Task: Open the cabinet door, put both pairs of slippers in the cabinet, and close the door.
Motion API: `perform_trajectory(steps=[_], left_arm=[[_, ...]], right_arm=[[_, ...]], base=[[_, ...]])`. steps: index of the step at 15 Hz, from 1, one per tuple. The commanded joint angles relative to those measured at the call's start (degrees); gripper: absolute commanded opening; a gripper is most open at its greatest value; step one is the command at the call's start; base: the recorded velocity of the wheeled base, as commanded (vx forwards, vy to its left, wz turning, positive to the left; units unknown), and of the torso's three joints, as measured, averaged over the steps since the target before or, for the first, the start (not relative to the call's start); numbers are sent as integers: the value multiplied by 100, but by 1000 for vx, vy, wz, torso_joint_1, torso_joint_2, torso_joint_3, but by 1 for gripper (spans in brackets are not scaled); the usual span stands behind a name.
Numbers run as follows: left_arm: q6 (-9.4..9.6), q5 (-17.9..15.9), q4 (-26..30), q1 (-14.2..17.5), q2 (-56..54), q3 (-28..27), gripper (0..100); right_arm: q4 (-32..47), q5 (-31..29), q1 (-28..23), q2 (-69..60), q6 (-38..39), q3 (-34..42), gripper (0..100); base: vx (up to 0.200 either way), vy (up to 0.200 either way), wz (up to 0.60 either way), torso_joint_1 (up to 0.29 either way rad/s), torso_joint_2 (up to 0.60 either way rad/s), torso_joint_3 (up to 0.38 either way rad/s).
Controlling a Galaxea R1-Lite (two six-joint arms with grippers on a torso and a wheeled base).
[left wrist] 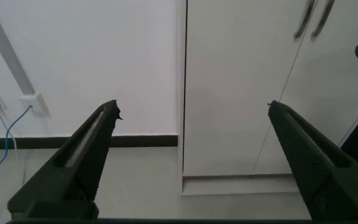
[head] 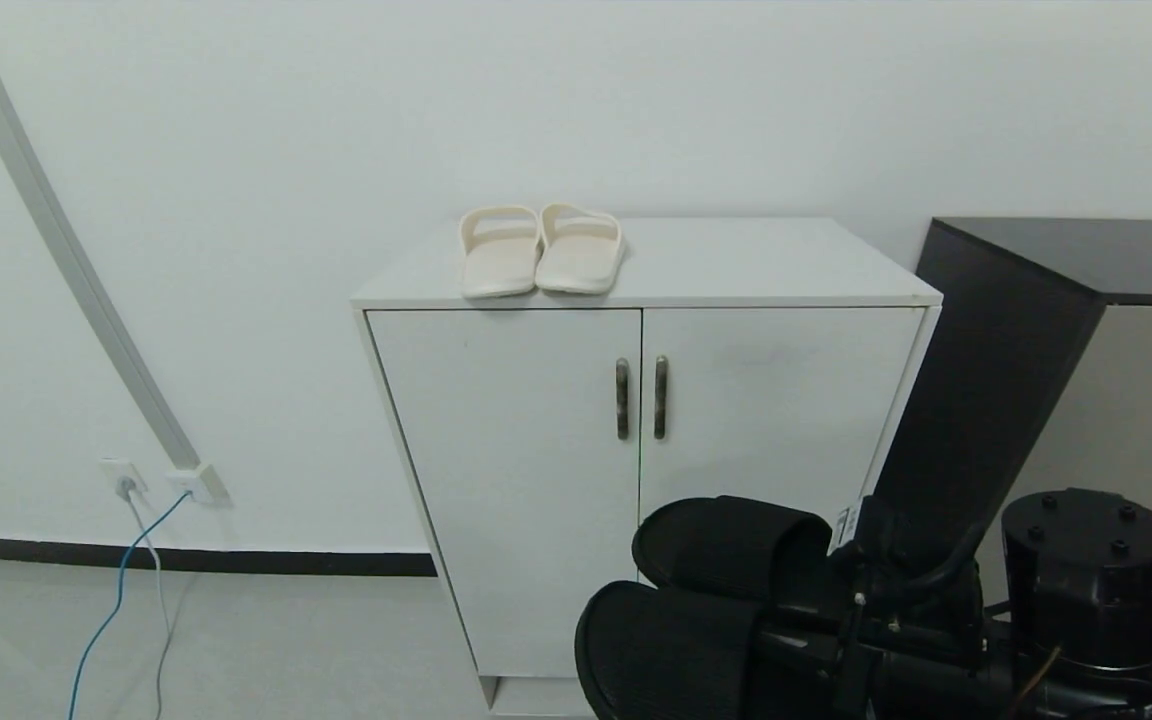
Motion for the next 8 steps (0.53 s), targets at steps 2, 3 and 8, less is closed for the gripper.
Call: perform_trajectory(steps=[2, 3, 8], left_arm=[[0, -9, 0, 1, 9, 10, 100], [0, -9, 0, 1, 9, 10, 100], [9, -9, 0, 1, 9, 10, 100]], right_arm=[[-5, 1, 38, 16, -10, 7, 0], [-5, 1, 38, 24, -10, 7, 0], [-5, 1, 30, -2, -10, 24, 0]], base=[[0, 0, 0, -137, 474, 327], [0, 0, 0, -129, 461, 334], [0, 0, 0, -89, 456, 359]])
